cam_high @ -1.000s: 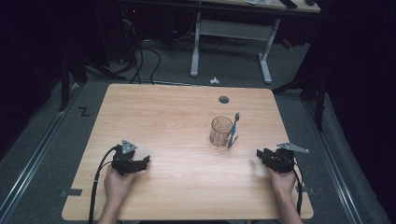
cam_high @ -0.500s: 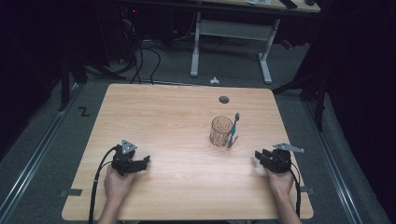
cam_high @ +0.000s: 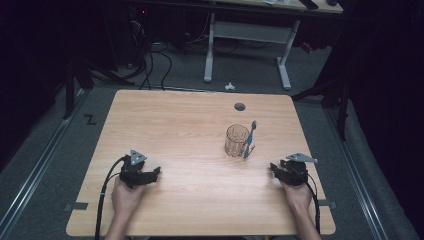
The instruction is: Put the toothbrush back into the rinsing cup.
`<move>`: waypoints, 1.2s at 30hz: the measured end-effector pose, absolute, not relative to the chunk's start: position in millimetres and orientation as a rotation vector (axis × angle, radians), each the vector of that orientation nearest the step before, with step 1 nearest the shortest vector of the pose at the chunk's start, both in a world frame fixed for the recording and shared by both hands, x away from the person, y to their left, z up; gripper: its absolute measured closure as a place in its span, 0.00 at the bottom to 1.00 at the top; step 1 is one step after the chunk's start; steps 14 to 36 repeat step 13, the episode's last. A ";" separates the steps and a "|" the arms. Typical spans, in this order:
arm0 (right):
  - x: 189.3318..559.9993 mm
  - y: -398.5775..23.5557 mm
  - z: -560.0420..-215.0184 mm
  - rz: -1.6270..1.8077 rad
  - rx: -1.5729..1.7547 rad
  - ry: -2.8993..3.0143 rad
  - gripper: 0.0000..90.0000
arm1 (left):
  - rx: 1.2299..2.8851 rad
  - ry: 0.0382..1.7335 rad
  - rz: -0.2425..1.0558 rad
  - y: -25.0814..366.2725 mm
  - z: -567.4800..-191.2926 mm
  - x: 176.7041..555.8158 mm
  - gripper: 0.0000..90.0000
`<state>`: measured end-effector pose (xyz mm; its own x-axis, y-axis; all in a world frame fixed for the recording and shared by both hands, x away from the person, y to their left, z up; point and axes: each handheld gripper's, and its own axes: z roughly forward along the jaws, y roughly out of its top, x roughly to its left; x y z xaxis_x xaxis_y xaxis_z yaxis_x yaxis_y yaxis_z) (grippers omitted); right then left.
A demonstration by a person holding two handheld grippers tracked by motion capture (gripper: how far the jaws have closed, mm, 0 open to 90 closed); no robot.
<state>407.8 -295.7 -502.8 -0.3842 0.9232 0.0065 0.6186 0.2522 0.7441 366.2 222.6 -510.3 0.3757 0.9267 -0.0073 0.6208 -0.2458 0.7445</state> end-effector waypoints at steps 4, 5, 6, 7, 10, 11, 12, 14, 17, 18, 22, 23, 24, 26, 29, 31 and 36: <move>407.3 -292.2 -503.1 0.900 1.398 2.086 0.49 | 1.969 1.331 0.586 222.6 -510.3 366.2 0.27; 407.2 -292.2 -503.1 0.899 1.398 2.086 0.48 | 1.969 1.331 0.586 222.6 -510.4 366.2 0.27; 407.3 -292.1 -503.1 0.898 1.401 2.084 0.48 | 1.969 1.331 0.586 222.6 -510.3 366.2 0.27; 407.4 -292.2 -503.1 0.899 1.403 2.083 0.48 | 1.969 1.331 0.586 222.6 -510.3 366.2 0.27; 407.4 -292.2 -503.1 0.896 1.405 2.081 0.47 | 1.969 1.331 0.586 222.6 -510.3 366.2 0.27; 407.4 -292.2 -503.1 0.897 1.405 2.081 0.47 | 1.969 1.331 0.585 222.6 -510.3 366.2 0.27; 407.5 -292.2 -503.1 0.896 1.405 2.082 0.47 | 1.969 1.332 0.585 222.6 -510.3 366.2 0.27; 407.5 -292.2 -503.1 0.897 1.405 2.082 0.47 | 1.969 1.331 0.585 222.6 -510.4 366.2 0.27; 407.5 -292.2 -503.1 0.897 1.405 2.082 0.47 | 1.969 1.331 0.585 222.6 -510.4 366.2 0.27; 407.5 -292.2 -503.1 0.897 1.405 2.082 0.47 | 1.969 1.331 0.585 222.6 -510.4 366.2 0.27; 407.5 -292.2 -503.1 0.897 1.405 2.082 0.47 | 1.969 1.331 0.585 222.6 -510.4 366.2 0.27; 407.5 -292.2 -503.1 0.897 1.405 2.082 0.47 | 1.969 1.331 0.585 222.6 -510.4 366.2 0.27; 407.5 -292.2 -503.1 0.897 1.405 2.082 0.47 | 1.969 1.331 0.585 222.6 -510.4 366.2 0.27; 407.5 -292.2 -503.1 0.897 1.405 2.082 0.47 | 1.969 1.331 0.585 222.6 -510.4 366.2 0.27; 407.5 -292.2 -503.1 0.897 1.405 2.082 0.47 | 1.969 1.331 0.585 222.6 -510.4 366.2 0.27; 407.5 -292.2 -503.1 0.897 1.405 2.082 0.47 | 1.969 1.331 0.585 222.6 -510.4 366.2 0.27; 407.5 -292.2 -503.1 0.897 1.405 2.082 0.47 | 1.969 1.331 0.585 222.6 -510.4 366.2 0.27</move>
